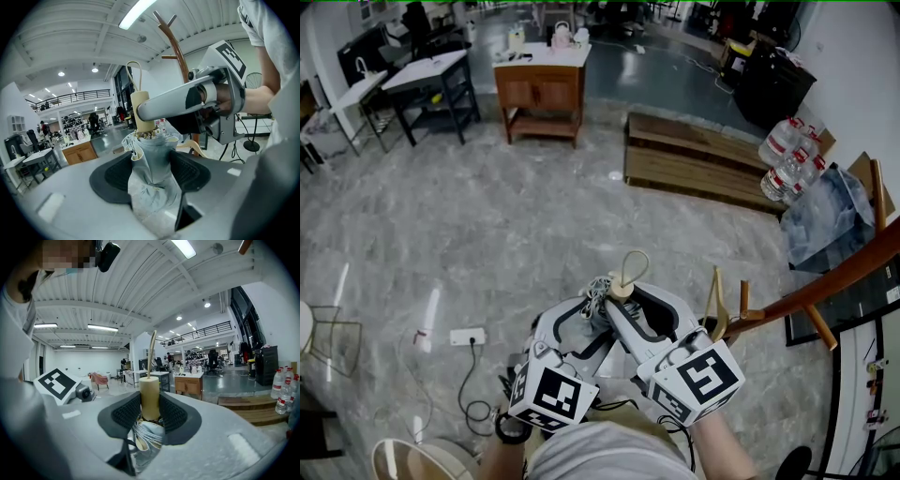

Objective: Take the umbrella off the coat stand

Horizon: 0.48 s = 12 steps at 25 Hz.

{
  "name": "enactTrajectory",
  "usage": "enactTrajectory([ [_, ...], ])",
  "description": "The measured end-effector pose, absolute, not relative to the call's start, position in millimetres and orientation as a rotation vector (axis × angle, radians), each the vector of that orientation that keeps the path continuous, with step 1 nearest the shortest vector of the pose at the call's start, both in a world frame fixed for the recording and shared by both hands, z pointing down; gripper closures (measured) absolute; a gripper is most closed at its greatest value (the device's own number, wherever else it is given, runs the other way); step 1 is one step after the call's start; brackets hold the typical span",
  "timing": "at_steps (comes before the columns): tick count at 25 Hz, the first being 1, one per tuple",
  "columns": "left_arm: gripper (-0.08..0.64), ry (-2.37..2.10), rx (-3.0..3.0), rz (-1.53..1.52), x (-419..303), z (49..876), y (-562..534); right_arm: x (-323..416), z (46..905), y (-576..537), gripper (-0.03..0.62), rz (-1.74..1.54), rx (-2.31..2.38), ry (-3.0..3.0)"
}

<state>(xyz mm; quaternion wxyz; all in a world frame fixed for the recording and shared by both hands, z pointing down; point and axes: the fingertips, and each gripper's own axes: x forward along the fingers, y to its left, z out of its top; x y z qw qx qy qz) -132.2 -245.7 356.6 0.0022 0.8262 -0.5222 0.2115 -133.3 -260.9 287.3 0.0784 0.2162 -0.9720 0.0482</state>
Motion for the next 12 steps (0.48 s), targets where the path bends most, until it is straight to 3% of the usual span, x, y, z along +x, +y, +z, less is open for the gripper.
enactTrajectory([
  [12, 0.295, -1.611, 2.609, 0.667, -125.6, 355.4, -243.5, -127.0, 286.2, -258.9, 0.468, 0.149, 0.671, -2.905],
])
